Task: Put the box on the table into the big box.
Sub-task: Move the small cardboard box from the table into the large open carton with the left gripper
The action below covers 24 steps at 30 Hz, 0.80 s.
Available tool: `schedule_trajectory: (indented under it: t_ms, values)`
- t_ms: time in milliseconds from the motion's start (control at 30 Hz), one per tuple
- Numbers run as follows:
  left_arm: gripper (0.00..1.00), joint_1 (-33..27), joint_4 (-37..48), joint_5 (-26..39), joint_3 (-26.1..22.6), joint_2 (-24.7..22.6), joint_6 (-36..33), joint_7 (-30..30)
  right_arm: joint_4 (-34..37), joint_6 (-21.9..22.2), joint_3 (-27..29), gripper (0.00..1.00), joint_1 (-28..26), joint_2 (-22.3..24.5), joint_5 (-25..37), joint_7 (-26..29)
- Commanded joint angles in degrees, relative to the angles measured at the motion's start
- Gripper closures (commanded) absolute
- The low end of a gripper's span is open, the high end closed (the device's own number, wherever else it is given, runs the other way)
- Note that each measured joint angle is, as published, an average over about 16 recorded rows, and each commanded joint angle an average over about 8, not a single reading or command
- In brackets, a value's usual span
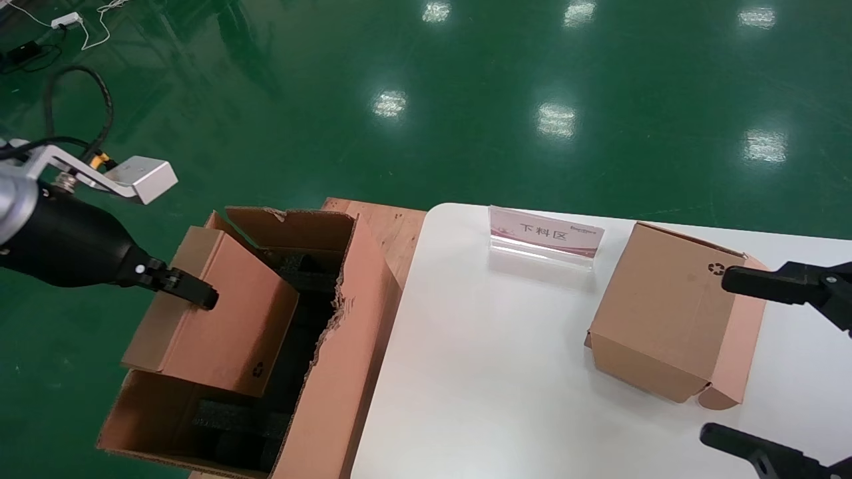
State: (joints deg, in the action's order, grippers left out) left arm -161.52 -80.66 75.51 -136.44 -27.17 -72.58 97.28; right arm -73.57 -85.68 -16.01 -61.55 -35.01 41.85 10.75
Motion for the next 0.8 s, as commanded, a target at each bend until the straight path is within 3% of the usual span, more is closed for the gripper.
schedule_trajectory:
  t_ms: [33,800]
  values:
    - [1.00,1.1,0.0,0.2,0.1,0.2,1.2,0.3,0.0,0.0,0.0,0.00,0.0,0.0,0.0,0.0]
    - [1.00,6.0,-0.4,4.1,-1.3,1.0,6.5,4.6,0.0,0.0,0.0,0.00,0.0,0.0,0.0,0.0]
